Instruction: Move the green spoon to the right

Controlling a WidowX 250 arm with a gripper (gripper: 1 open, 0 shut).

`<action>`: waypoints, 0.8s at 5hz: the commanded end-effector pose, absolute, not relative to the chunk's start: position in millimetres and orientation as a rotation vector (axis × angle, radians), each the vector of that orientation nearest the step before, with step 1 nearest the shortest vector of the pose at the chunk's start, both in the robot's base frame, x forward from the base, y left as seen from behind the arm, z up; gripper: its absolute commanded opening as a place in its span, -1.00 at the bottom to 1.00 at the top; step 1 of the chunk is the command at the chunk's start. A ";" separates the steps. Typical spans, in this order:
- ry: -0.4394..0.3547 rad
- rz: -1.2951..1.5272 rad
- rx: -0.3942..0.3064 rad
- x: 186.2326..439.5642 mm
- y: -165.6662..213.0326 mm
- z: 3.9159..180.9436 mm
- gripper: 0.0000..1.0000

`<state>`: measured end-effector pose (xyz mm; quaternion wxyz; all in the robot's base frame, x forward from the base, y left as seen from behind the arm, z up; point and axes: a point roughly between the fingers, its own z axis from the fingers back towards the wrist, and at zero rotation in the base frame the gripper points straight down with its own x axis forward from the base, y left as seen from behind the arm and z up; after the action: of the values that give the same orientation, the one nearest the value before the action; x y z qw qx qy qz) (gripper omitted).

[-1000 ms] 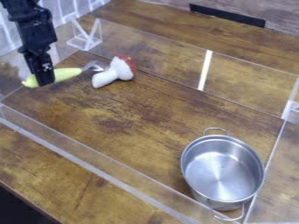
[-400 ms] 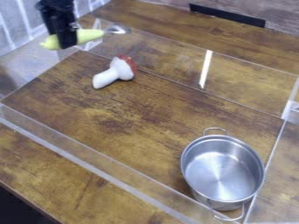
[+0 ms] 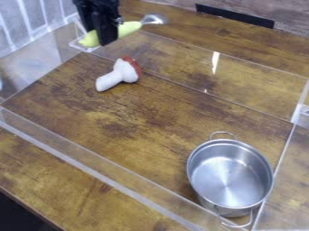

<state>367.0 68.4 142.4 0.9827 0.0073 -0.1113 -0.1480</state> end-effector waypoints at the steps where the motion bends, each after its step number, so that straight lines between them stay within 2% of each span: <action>1: -0.288 -0.310 -0.005 377.7 44.5 146.3 -1.00; 3: -0.321 -0.489 -0.111 383.6 -35.0 147.8 -1.00; 4: -0.315 -0.533 -0.147 376.1 -60.9 144.3 -1.00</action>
<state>374.9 -57.4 124.2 0.9550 -0.0772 -0.1258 -0.2572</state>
